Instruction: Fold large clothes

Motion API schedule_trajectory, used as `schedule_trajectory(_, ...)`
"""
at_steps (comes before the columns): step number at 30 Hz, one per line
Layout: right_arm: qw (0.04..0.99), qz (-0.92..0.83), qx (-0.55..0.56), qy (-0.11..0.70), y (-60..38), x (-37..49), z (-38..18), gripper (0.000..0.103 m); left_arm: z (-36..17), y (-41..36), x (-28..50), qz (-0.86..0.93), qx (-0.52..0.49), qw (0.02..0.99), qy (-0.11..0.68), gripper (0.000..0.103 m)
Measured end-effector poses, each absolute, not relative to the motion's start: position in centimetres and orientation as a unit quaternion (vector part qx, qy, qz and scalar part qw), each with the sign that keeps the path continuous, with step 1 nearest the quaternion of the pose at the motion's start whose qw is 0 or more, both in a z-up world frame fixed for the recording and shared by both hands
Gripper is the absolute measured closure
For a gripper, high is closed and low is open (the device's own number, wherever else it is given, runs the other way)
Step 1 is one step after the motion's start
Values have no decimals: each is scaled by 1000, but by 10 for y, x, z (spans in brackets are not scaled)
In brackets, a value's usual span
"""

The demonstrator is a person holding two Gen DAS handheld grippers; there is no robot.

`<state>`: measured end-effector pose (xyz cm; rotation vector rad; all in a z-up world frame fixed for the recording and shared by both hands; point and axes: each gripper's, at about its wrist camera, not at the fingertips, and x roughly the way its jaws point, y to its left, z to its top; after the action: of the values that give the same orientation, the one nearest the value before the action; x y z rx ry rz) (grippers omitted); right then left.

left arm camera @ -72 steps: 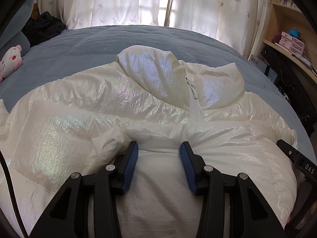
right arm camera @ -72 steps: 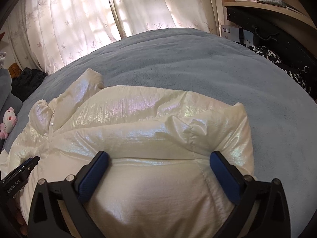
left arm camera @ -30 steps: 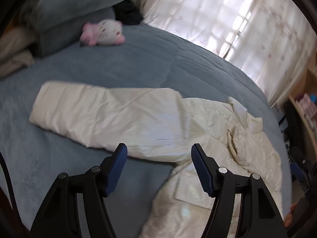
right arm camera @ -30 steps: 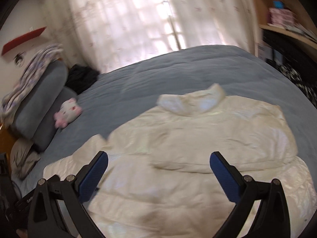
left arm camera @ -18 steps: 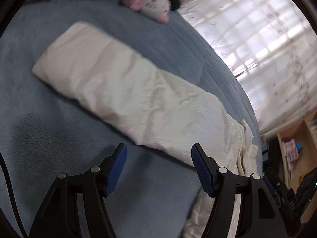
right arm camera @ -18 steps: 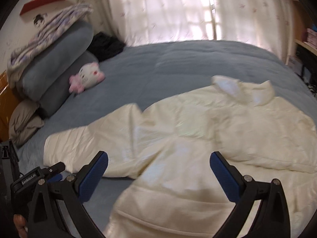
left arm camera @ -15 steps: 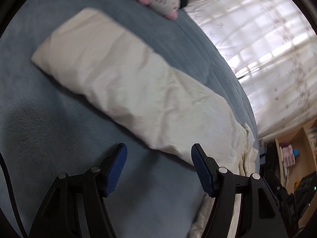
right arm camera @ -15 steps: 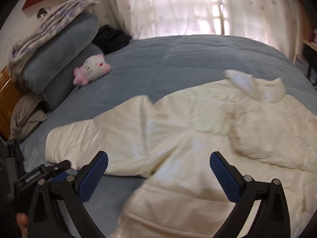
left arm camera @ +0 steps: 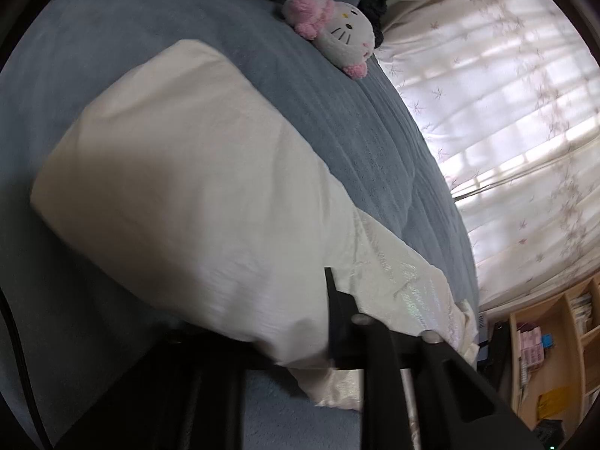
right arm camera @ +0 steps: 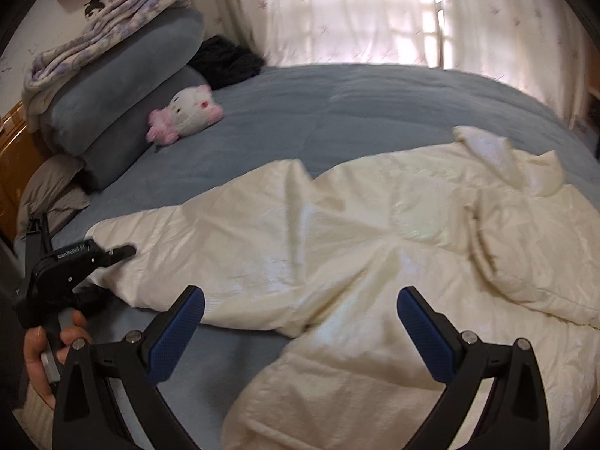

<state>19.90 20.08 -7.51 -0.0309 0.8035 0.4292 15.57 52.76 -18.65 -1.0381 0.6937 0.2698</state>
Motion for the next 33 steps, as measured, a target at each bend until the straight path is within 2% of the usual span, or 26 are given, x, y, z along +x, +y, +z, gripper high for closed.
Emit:
schedule_trajectory(5,909,206,5,362,179,193,-62,0,-151,507,156,150,-428,836,308,97)
schedule_trajectory(9,897,220,9,383,162,192,-55,0,-101,483,166,150,-375,866,295,98)
schedule_trajectory(17,884,209,84,410,89,175,-45,0,19,371,166,101,-245,917,298,98)
schedule_trajectory(21,887,177,117,409,37,170,-39,0,50,304,174,56,-200,925,317,98)
schedule_trajectory(26,895,142,163,391,-31,162,-31,0,50,207,194,-9,-160,924,347,98)
schedule_trajectory(32,908,82,167,376,-104,153,-33,0,-9,94,222,-52,-110,911,395,98)
schedule_trajectory(33,908,72,171,376,-117,152,-35,0,-23,82,225,-54,-100,907,405,95)
